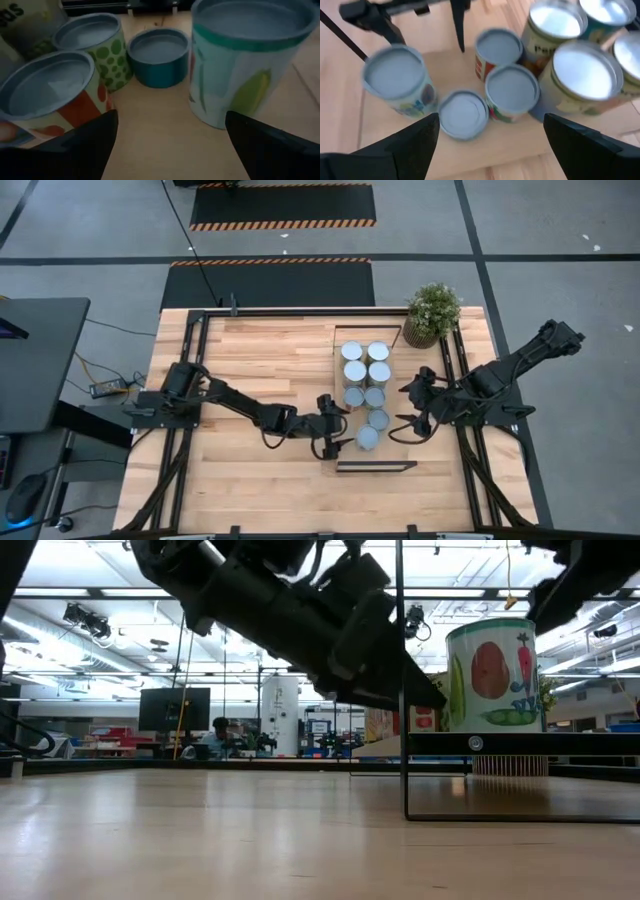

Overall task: Pick and place cans onto a shelf
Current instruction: Put the canned mixed vegetables on the shelf

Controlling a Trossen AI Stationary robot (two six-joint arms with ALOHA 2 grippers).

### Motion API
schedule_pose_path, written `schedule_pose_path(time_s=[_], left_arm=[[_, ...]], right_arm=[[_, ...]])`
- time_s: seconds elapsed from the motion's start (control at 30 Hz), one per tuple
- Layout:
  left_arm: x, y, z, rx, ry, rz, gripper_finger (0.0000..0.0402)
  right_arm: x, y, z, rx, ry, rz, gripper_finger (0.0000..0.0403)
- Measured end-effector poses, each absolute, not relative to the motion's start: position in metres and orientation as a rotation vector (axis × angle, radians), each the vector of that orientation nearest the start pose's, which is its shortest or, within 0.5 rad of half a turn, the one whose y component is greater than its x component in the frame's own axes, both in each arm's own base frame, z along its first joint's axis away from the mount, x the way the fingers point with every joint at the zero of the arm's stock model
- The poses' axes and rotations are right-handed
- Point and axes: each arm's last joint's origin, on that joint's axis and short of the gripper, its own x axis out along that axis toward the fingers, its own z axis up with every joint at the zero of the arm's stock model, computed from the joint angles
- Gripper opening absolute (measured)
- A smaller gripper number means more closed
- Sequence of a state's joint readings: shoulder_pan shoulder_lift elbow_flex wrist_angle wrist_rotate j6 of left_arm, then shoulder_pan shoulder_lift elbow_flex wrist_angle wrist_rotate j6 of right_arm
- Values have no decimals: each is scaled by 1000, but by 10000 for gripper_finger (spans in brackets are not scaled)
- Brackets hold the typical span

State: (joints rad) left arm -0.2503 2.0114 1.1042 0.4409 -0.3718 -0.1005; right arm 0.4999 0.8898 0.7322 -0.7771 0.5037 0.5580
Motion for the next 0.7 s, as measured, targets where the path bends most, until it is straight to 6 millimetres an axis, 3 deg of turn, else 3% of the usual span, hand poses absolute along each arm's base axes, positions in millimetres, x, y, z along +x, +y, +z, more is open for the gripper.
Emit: schedule_pose_path(time_s=[0.37,0.7], left_arm=[[406,-98,154,27,366,125,359],[413,-98,140,4,277,173,355]], right_arm=[[174,76,264,35,676,-84,366],[189,80,276,-21,668,-73,366]])
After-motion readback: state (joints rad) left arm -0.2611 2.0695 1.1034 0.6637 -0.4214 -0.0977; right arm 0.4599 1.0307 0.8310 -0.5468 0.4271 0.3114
